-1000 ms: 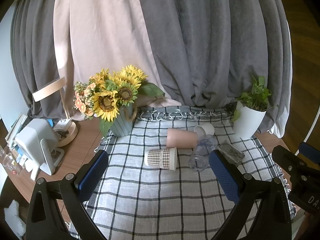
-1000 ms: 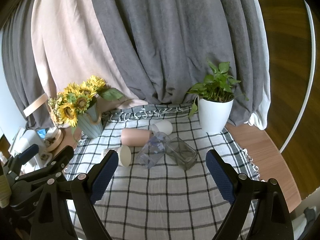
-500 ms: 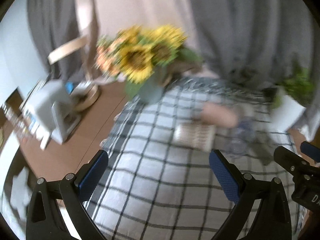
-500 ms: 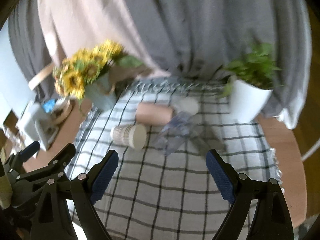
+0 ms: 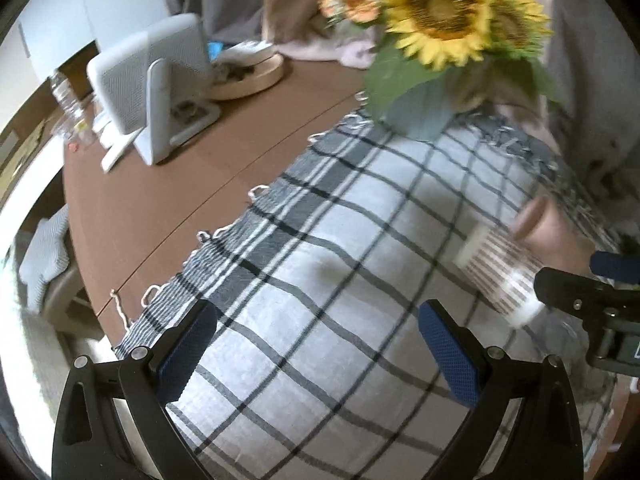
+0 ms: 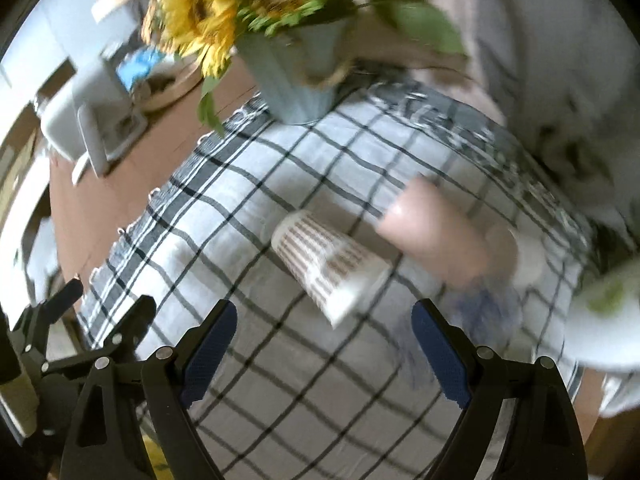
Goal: Flip cup upside down
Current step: 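Move the right gripper to the houndstooth paper cup and grasp it, then lift the houndstooth cup with the right gripper and rotate it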
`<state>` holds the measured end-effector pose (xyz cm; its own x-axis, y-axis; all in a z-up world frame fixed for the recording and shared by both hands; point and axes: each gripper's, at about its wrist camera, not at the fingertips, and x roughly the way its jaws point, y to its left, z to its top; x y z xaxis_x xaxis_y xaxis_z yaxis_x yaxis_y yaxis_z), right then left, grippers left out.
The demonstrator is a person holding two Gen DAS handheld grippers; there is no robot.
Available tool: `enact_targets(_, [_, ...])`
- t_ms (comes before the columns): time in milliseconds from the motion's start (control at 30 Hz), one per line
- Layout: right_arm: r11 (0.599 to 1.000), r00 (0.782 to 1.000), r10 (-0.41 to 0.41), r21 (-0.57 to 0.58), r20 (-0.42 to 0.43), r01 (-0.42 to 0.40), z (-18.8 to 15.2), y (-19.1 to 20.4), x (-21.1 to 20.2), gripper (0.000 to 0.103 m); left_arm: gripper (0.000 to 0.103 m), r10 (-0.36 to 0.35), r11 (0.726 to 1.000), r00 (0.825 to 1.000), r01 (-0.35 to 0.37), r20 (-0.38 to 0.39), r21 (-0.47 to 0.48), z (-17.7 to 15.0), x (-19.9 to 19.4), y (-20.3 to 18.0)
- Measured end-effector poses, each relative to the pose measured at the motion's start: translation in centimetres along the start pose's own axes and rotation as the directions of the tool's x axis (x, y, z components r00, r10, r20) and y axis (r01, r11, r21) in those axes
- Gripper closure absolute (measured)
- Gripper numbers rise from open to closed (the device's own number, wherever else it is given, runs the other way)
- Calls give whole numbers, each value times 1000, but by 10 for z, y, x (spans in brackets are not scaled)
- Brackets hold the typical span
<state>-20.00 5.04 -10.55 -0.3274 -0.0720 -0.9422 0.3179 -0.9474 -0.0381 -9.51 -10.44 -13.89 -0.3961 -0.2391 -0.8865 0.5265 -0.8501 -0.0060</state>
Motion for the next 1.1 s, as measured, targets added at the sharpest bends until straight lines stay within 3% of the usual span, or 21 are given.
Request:
enact_targets(100, [996, 994, 30, -83, -102, -39, 21, 7, 28, 14, 1, 7, 999, 1000, -7, -22, -39, 5, 10, 1])
enact_targets(167, [994, 986, 8, -103, -164, -25, 34, 9, 44, 15, 1, 13, 998, 1000, -15, -26, -63, 8, 16, 2])
enact_targets(267, [986, 970, 22, -154, -243, -61, 47, 12, 64, 15, 1, 20, 997, 999, -23, -38, -71, 12, 24, -3])
enact_targets(433, [977, 929, -41, -211, -367, -41, 57, 14, 99, 20, 1, 25, 997, 999, -29, -49, -75, 16, 32, -6])
enact_targets(600, [969, 906, -91, -246, -414, -15, 52, 16, 123, 21, 1, 32, 996, 998, -36, -60, -78, 19, 41, -4])
enact_targets(800, [975, 879, -124, -222, -460, 21, 40, 10, 143, 34, 1, 18, 1000, 998, -18, -56, -3, 21, 44, -9])
enact_targets(900, [984, 895, -99, -178, -436, 22, 36, 4, 135, 35, 1, -14, 998, 999, 17, -51, 56, 23, 42, -12])
enact_targets(1100, [1000, 950, 0, 16, -312, 5, 17, -17, 79, 35, 1, -68, 982, 998, 70, -18, 176, 27, 19, -13])
